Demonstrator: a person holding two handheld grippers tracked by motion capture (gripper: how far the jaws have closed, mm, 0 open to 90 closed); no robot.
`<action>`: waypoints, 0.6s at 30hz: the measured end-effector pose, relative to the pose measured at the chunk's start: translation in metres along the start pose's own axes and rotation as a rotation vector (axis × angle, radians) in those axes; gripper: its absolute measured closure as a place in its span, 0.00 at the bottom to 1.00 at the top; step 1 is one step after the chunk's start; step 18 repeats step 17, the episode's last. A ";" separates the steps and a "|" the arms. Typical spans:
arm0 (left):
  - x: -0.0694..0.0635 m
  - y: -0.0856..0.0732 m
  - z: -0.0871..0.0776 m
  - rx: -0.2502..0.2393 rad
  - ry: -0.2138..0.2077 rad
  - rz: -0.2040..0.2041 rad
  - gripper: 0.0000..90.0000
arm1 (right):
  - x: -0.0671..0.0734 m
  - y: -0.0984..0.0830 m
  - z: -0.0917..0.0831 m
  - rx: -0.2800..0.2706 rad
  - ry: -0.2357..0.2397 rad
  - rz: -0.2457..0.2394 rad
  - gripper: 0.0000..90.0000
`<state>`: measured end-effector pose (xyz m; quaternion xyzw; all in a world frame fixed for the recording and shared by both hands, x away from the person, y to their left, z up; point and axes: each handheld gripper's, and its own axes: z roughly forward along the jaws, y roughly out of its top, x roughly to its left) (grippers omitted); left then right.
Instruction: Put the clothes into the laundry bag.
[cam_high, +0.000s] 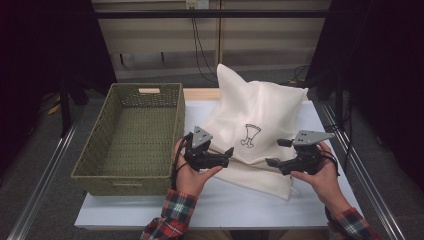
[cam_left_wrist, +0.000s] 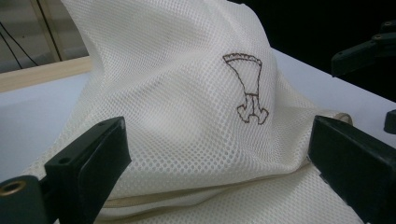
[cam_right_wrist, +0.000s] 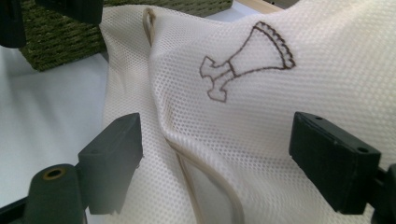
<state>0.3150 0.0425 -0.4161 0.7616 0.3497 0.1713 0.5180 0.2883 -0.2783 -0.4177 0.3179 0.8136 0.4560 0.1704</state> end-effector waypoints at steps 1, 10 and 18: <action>0.000 0.000 0.000 0.001 -0.007 -0.002 0.06 | -0.001 -0.001 -0.003 -0.004 -0.001 0.000 0.17; -0.002 -0.002 0.003 0.020 -0.006 0.007 0.05 | -0.010 -0.017 -0.026 -0.013 -0.027 0.035 0.15; -0.002 -0.001 0.002 0.014 -0.009 0.006 0.03 | -0.017 -0.030 -0.038 -0.023 -0.043 0.069 0.10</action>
